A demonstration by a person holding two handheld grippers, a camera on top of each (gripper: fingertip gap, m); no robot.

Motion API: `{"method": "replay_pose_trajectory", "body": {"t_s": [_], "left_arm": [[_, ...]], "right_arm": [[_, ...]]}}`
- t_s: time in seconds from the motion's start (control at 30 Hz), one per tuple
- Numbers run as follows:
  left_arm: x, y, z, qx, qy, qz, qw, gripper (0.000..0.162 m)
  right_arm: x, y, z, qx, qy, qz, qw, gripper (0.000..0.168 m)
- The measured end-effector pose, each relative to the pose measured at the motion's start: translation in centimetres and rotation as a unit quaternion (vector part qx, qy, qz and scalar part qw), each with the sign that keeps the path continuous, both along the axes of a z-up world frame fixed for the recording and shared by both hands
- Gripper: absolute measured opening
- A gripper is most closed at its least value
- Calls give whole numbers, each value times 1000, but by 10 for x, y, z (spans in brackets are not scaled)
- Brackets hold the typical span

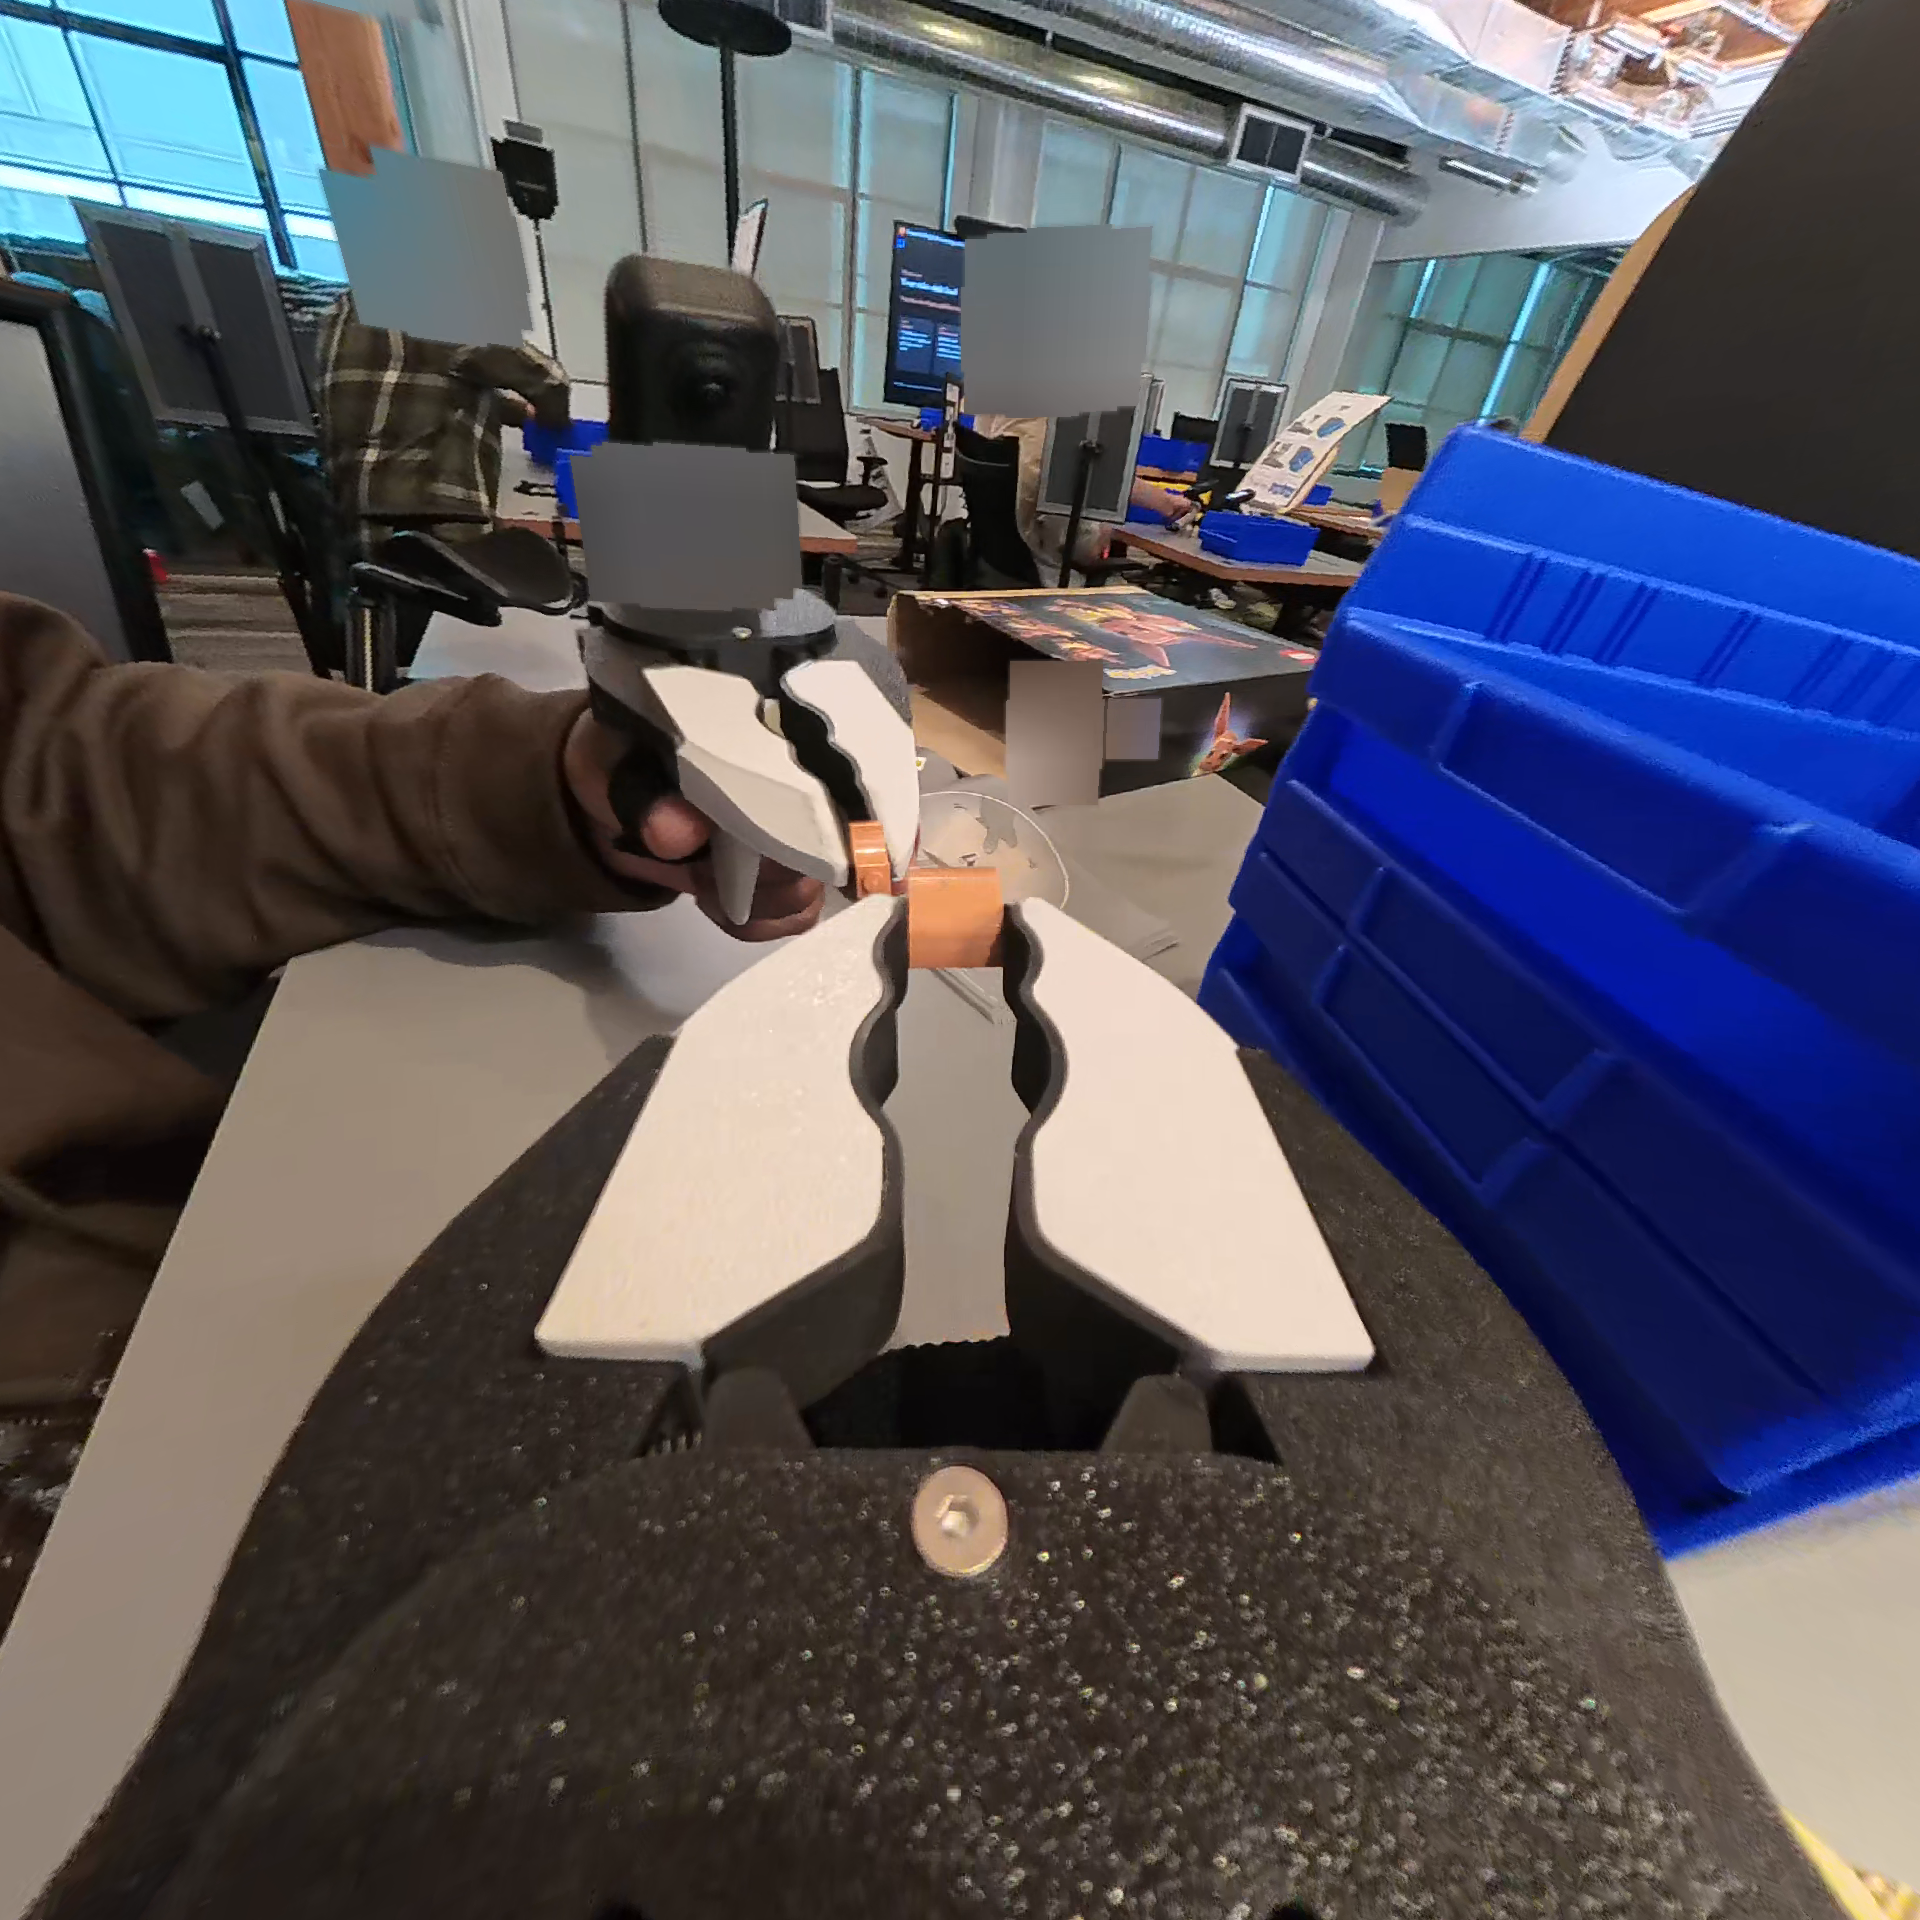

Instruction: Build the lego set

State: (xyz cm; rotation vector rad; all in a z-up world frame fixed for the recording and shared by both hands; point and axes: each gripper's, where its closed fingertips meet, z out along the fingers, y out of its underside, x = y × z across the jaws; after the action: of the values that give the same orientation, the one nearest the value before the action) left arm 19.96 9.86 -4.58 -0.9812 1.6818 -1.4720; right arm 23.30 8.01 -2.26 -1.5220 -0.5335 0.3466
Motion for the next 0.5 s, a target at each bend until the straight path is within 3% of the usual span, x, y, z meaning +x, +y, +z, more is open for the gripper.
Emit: {"method": "replay_pose_trajectory", "body": {"t_s": [0.3, 0.4, 0.5], "left_arm": [[8, -6, -6, 76, 0, 31, 997, 9], [10, -8, 10, 78, -30, 47, 995, 8], [11, -10, 36, 56, -64, 54, 995, 8]], "right_arm": [[6, -12, 14, 11, 43, 4, 999, 17], [-4, -26, 31, 6, 158, 92, 983, 17], [0, -39, 51, 0, 284, 179, 942, 17]]}}
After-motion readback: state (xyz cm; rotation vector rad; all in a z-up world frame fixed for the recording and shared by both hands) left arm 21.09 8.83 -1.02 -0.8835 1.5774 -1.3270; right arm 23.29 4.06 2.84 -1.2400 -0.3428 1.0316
